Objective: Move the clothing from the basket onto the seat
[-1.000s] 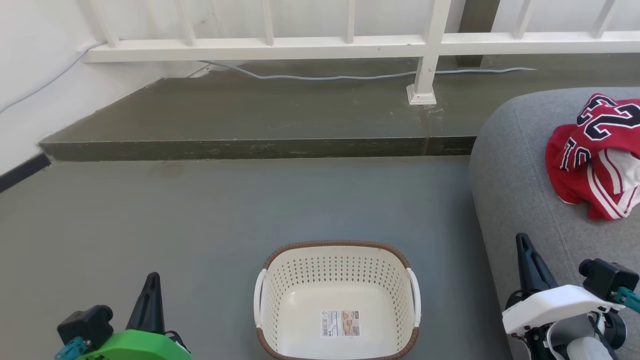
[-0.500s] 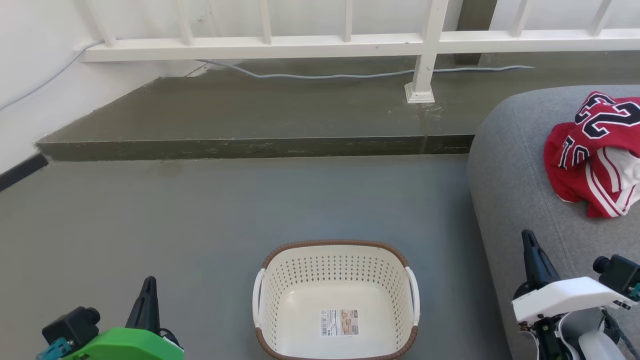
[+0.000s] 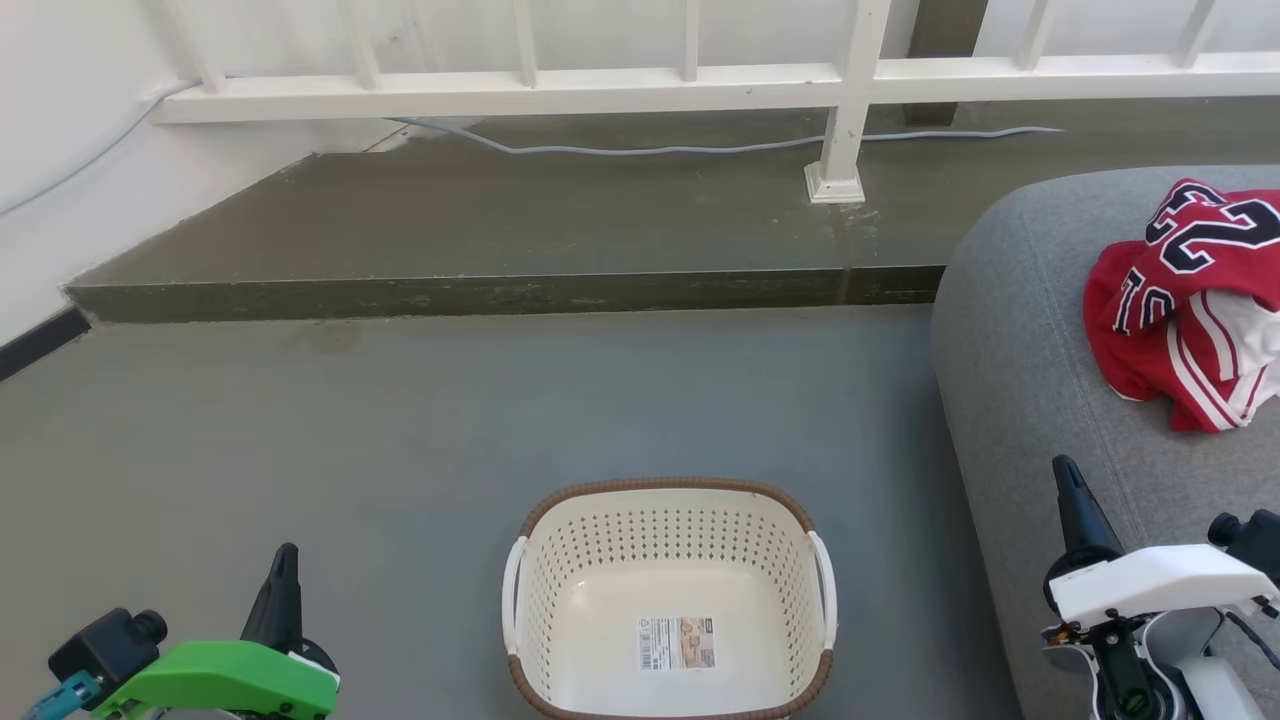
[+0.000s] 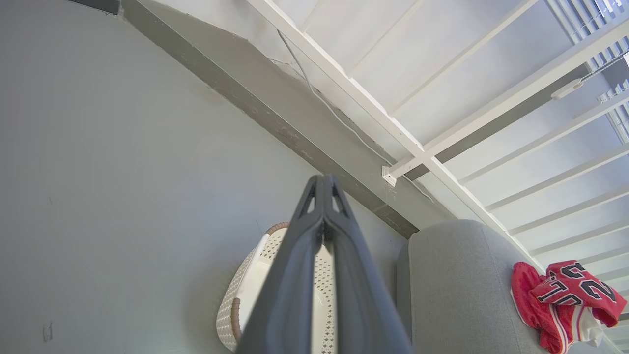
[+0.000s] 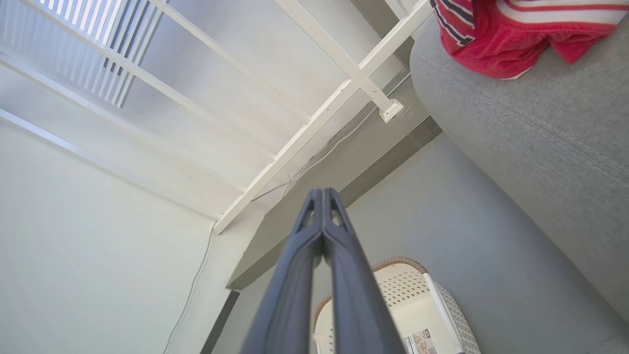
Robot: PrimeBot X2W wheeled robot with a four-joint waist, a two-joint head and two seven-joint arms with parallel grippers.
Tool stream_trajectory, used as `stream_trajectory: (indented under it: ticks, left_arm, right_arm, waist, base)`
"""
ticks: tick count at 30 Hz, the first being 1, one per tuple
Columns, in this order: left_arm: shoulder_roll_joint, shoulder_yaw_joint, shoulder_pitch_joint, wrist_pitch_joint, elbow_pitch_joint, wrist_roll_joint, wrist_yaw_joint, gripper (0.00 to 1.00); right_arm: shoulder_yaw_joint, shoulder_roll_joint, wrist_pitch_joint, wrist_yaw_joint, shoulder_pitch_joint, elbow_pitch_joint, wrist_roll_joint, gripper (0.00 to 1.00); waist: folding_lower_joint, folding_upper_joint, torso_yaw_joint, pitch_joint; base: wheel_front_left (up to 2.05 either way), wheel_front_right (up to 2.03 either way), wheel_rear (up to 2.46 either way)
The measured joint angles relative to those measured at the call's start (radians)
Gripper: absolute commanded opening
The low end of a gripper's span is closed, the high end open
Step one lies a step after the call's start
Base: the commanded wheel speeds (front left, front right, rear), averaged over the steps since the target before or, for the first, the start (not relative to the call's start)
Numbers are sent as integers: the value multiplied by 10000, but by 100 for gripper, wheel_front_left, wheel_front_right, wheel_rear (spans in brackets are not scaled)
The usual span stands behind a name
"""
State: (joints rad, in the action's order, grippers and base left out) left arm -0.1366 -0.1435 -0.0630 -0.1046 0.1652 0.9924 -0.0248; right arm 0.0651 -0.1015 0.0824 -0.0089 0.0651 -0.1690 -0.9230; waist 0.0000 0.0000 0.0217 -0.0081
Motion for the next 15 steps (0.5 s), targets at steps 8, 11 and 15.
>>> stream_trajectory:
  ticks: [8, 11, 15]
  left_arm:
    - [144, 234, 94, 299, 173, 928, 196, 0]
    - [186, 359, 198, 362, 207, 1243, 261, 0]
    - [207, 476, 241, 518, 251, 1760, 347, 0]
  right_arm:
    - [-228, 46, -228, 198, -181, -132, -999, 0]
    - [-305, 52, -322, 230, -215, -180, -1381, 0]
    - [-412, 65, -441, 349, -253, -282, -1900, 0]
  waist:
    - [0, 0, -31, 16]
    - [0, 0, -43, 22]
    - [1, 0, -59, 30]
  base:
    - [0, 0, 0]
    - [0, 0, 0]
    - [0, 0, 0]
